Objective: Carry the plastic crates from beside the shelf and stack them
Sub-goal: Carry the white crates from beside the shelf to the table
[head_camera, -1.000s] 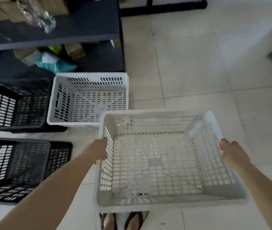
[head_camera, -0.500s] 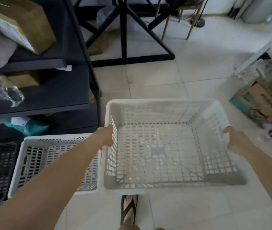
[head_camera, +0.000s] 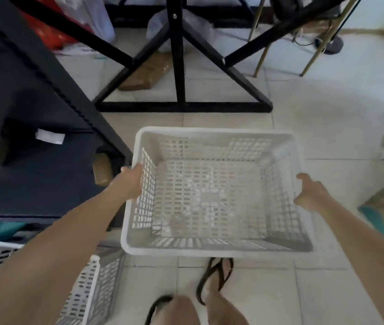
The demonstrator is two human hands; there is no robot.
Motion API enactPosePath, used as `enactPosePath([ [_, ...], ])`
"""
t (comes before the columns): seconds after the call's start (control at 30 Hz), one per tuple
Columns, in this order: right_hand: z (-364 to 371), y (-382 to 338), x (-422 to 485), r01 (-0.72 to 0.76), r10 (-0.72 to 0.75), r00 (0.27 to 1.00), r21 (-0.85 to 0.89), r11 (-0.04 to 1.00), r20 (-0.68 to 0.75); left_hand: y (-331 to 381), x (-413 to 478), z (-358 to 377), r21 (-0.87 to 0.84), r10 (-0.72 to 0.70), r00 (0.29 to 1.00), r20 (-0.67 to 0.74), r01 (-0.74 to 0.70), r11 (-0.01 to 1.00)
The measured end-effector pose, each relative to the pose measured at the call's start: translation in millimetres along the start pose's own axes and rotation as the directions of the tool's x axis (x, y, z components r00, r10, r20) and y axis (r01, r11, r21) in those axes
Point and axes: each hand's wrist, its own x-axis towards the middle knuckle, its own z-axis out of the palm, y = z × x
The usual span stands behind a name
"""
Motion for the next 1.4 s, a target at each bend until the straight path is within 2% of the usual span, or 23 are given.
enactPosePath([
  [0.27, -30, -61, 181, 0.037, -0.036, 0.999, -0.032, 0.999, 0.031, 57, 170, -16, -0.073, -0.055, 0.998, 0.013, 0.056, 0.996],
  [0.47, -14, -86, 303, -0.024, 0.026, 0.994, -0.023, 0.999, 0.103, 87, 284, -5, -0.12, -0.123, 0.986, 0.112, 0.137, 0.983],
  [0.6, 2, -95, 355, -0.061, 0.056, 0.987, 0.03, 0.998, 0.151, 98, 339, 7, -0.196, -0.125, 0.978, 0.169, 0.157, 0.968],
  [0.7, 15, -97, 385, -0.102, 0.076, 0.977, 0.122, 0.987, 0.199, 106, 369, 19, -0.186, -0.168, 0.979, 0.117, 0.188, 0.965],
  [0.83, 33, -99, 416, -0.113, 0.075, 0.978, 0.19, 0.975, 0.196, 117, 397, 33, -0.184, -0.212, 0.97, 0.12, 0.231, 0.955],
  [0.93, 41, -102, 427, -0.118, 0.091, 0.986, 0.199, 0.973, 0.143, 119, 407, 38, -0.154, -0.239, 0.966, 0.101, 0.253, 0.955],
  [1.13, 40, -111, 387, -0.068, 0.068, 0.995, 0.003, 0.998, 0.078, 123, 380, 32, 0.01, -0.222, 0.963, 0.154, 0.224, 0.975],
  [1.3, 21, -141, 317, 0.175, -0.147, 0.979, -0.212, 0.961, 0.141, 126, 324, 9, 0.087, -0.11, 0.988, 0.107, 0.101, 0.991],
  [1.4, 16, -159, 263, 0.345, -0.289, 0.934, -0.323, 0.881, 0.209, 118, 277, -4, 0.125, -0.146, 0.987, 0.068, 0.137, 0.983],
])
